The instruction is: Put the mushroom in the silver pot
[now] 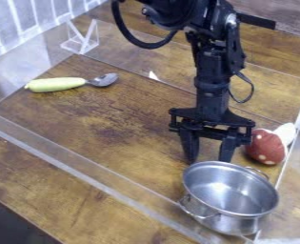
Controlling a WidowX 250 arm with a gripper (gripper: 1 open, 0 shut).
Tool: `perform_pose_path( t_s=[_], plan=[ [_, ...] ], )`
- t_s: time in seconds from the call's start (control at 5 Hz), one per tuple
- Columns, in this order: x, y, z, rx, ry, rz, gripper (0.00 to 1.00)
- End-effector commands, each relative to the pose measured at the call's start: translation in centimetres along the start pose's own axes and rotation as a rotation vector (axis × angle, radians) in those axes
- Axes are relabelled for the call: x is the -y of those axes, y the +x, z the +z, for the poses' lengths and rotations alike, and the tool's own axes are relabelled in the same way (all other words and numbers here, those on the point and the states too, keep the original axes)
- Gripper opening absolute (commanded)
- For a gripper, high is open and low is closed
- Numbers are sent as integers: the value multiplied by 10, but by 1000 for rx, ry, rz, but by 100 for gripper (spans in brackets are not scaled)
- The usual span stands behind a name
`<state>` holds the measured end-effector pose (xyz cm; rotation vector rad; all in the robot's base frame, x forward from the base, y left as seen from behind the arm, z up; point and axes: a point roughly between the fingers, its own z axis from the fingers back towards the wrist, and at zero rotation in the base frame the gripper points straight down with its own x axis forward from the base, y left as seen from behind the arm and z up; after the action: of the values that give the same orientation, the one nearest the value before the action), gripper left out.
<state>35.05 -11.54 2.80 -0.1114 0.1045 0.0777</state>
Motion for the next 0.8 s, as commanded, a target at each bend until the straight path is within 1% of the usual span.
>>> perform_pose_path(
  t_s=[0.0, 0.4, 0.6],
  plan=[
    [8, -7, 20, 44, -8, -47, 100],
    [25, -15, 17, 56, -19, 49, 100],
    [28, -24, 19, 54, -18, -7, 100]
  ],
)
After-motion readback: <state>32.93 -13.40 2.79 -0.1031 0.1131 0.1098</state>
